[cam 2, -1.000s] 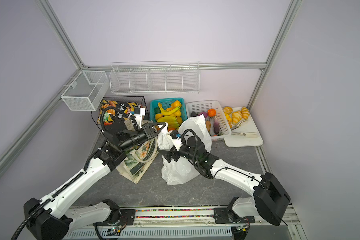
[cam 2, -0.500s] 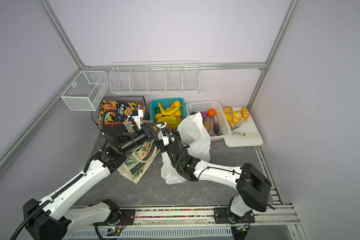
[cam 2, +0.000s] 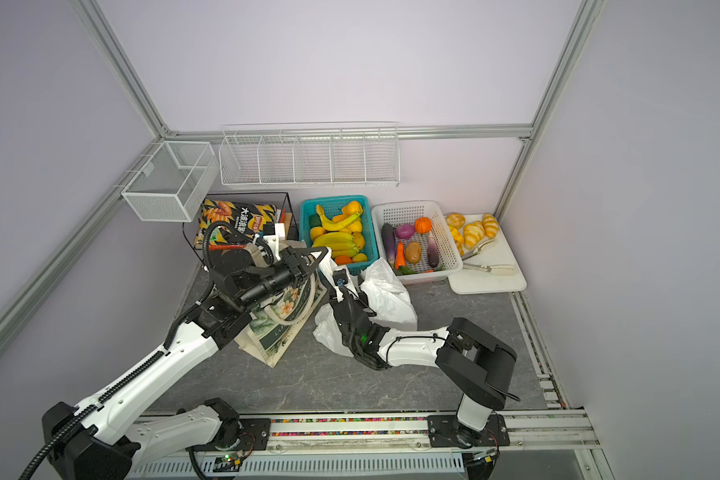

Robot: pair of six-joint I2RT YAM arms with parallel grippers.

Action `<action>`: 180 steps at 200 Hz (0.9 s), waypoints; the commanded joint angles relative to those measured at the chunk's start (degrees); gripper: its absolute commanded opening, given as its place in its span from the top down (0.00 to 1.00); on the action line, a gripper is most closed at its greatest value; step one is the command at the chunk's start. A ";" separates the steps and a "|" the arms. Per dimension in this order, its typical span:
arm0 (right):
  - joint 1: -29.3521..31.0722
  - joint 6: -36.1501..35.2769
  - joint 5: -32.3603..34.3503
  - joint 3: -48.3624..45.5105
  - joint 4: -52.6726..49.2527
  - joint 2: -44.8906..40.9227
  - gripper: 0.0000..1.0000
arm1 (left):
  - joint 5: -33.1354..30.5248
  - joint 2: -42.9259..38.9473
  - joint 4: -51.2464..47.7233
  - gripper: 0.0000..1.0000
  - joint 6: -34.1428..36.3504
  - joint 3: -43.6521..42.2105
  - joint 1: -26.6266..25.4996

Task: Place the mixed food into the grocery bags and tie them

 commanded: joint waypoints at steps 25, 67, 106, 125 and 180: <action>-0.20 -0.54 -5.84 0.17 -9.22 -5.64 0.17 | 4.91 1.86 -0.69 1.00 8.54 6.32 2.42; -0.35 1.02 -15.90 3.63 -27.06 -12.71 0.10 | 7.06 5.34 -5.72 1.00 14.63 11.06 2.85; -0.59 -1.13 -24.76 8.73 -45.02 -20.80 0.11 | 6.93 6.37 -6.49 1.00 15.89 11.94 3.96; -0.91 -2.38 -28.11 12.57 -53.05 -23.01 0.11 | 6.66 6.50 -7.14 1.00 16.61 12.39 4.17; -3.56 -3.11 -38.25 20.99 -67.09 -23.87 0.11 | 6.95 7.25 -8.04 1.00 18.08 13.44 4.88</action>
